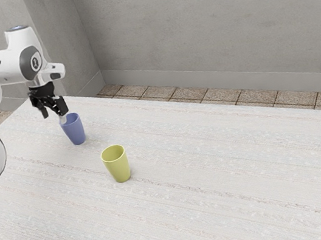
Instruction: Place the left cup onto the right cup
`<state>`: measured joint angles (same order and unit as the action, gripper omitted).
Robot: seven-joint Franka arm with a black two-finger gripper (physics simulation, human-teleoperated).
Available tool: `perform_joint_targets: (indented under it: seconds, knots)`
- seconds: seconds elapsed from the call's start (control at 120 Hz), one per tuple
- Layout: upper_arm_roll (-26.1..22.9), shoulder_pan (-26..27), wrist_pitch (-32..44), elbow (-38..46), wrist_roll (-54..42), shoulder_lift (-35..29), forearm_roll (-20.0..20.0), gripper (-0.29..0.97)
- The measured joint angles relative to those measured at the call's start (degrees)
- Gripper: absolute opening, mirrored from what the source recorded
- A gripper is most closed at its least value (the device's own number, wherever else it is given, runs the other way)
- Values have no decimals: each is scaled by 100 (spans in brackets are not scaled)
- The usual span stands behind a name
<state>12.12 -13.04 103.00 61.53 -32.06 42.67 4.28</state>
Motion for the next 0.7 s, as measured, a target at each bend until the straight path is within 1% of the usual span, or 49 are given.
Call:
perform_joint_targets:
  seconds: [0.425,0.7]
  knots:
    - [-162,-14,-66,-705,-121,412,2,68]
    - [-184,-17,-100,-1083,-164,660,2,68]
